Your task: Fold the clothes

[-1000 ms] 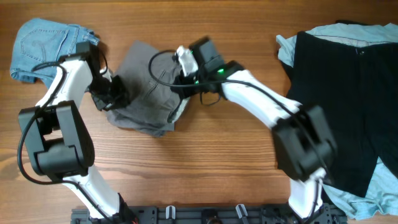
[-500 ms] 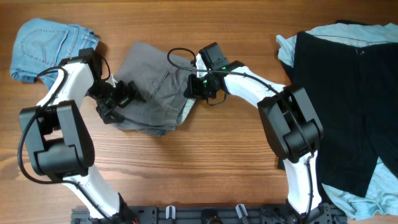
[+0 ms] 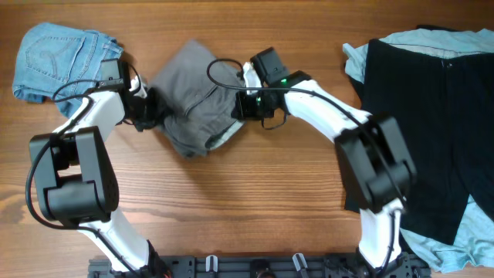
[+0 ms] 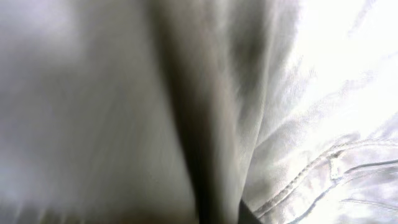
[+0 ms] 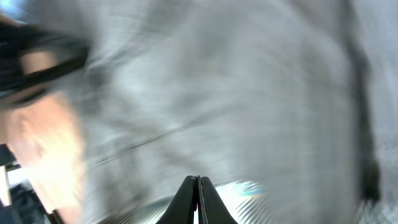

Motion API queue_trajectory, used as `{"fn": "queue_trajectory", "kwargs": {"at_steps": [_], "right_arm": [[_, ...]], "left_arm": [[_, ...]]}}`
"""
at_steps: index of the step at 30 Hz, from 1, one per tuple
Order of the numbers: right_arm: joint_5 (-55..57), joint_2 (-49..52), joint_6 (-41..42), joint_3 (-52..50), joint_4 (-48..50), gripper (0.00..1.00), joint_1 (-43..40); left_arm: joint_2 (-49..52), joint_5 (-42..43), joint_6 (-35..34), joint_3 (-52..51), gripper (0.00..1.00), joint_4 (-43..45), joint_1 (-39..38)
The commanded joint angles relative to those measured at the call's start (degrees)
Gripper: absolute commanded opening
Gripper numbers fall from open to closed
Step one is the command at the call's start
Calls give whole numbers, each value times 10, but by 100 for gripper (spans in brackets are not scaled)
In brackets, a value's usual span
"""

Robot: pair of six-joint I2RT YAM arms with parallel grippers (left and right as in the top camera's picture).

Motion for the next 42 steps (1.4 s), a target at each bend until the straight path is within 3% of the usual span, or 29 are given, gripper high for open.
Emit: {"fn": "queue_trajectory", "kwargs": {"at_steps": [1, 3, 4, 8, 14, 17, 26, 33, 35, 37, 38, 42], "right_arm": [[19, -106, -33, 5, 32, 6, -3], [35, -118, -33, 5, 69, 18, -3], [44, -118, -33, 5, 88, 20, -2], [96, -81, -32, 0, 125, 20, 5], [96, 18, -5, 0, 137, 25, 5], [75, 52, 12, 0, 139, 24, 6], [62, 75, 28, 0, 141, 26, 6], [49, 75, 27, 0, 136, 25, 9], [49, 75, 27, 0, 129, 25, 10], [49, 75, 25, 0, 121, 24, 10], [49, 75, 26, 0, 118, 22, 10], [16, 64, 26, 1, 95, 18, 10]], "left_arm": [[9, 40, 9, 8, 40, 29, -2], [7, 59, 9, 18, 86, 11, -2], [6, 70, 9, 25, 100, -9, -2], [-11, 96, 19, 41, 100, -86, 12], [-44, 106, 39, 42, 100, -204, 77], [-39, 106, 70, 31, 100, -220, 97], [0, 127, 59, -64, 100, -38, 41], [75, 126, -15, -69, 100, 130, -42], [89, 118, -40, -69, 83, 181, -57], [93, 104, -43, -69, 51, 216, -66], [93, 99, -43, -69, 40, 224, -69], [92, 97, -35, -69, 14, 228, -65]]}}
